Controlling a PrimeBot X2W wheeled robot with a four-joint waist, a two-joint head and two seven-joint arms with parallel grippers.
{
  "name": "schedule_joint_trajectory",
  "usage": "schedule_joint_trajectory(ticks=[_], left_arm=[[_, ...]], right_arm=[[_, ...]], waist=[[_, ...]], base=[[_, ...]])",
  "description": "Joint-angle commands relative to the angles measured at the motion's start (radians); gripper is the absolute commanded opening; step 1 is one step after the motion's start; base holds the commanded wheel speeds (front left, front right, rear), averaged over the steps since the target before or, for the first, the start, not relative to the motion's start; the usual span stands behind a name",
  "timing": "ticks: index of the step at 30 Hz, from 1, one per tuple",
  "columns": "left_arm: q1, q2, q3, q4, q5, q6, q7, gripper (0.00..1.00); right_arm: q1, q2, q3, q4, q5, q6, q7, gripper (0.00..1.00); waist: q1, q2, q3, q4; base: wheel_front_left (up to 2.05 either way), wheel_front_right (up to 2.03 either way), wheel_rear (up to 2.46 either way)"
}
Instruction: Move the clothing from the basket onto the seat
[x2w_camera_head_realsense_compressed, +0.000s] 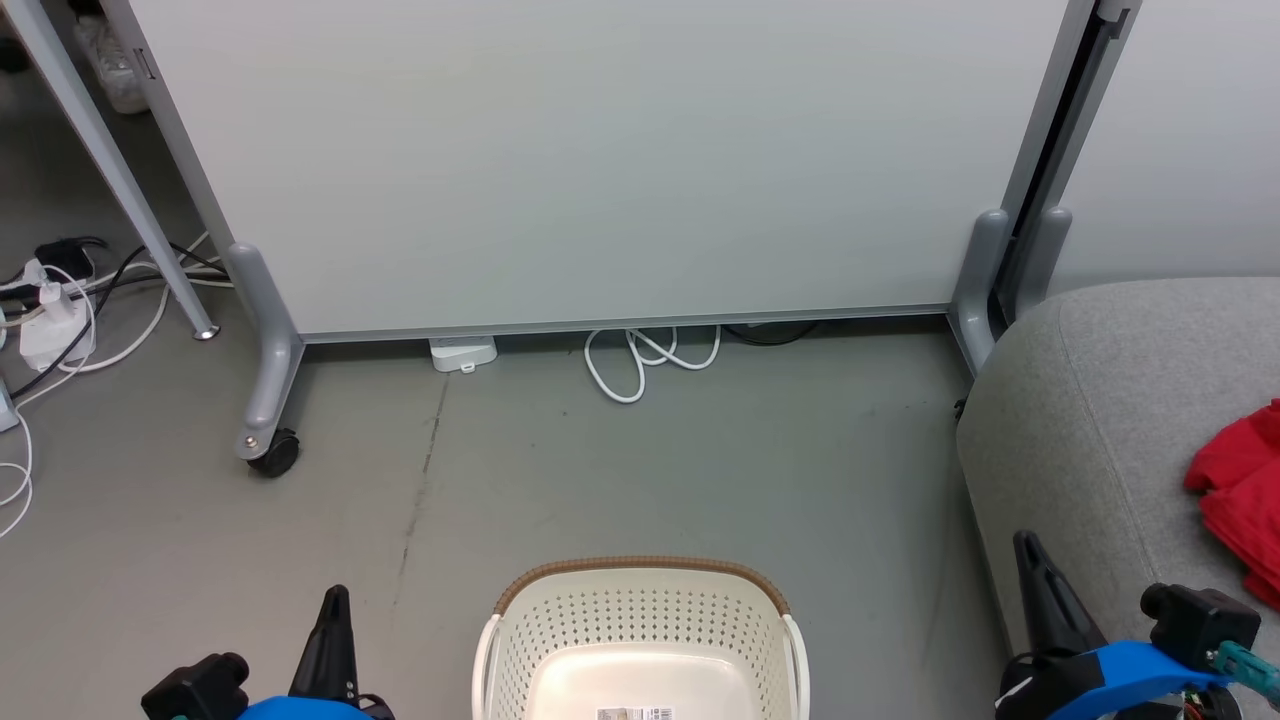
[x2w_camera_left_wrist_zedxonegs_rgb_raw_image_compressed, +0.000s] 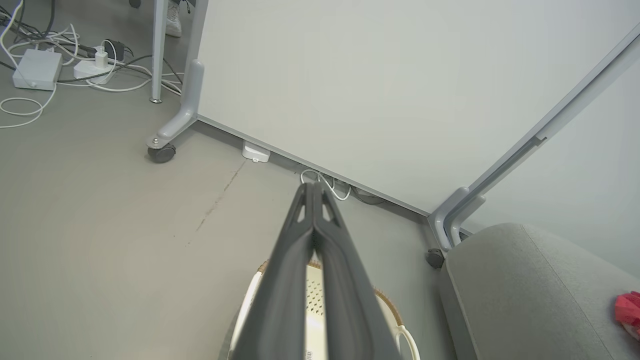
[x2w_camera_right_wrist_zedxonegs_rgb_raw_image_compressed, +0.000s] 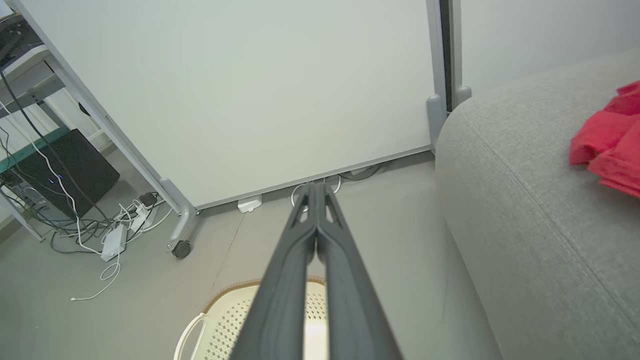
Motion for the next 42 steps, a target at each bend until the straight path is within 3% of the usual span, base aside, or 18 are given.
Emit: schedule_joint_trajectory(ticks=[1, 42], left_arm=[[-0.038, 0.002, 0.008, -0.022, -0.029, 0.004, 0.006, 0.0], [-0.085, -0.017, 0.088, -0.118, -0.533, 0.017, 0.149, 0.0]], right_arm=[[-0.029, -0.002, -0.004, -0.018, 0.038, 0.0, 0.005, 0.0], [-0.073, -0.002, -0.032, -0.029, 0.643, 0.0, 0.12, 0.0]], waist=[[0.0, -0.0001, 0.0, -0.001], [0.0, -0.0001, 0.017, -0.029]], base=[[0.0, 0.0, 0.0], [0.0, 0.0, 0.0]])
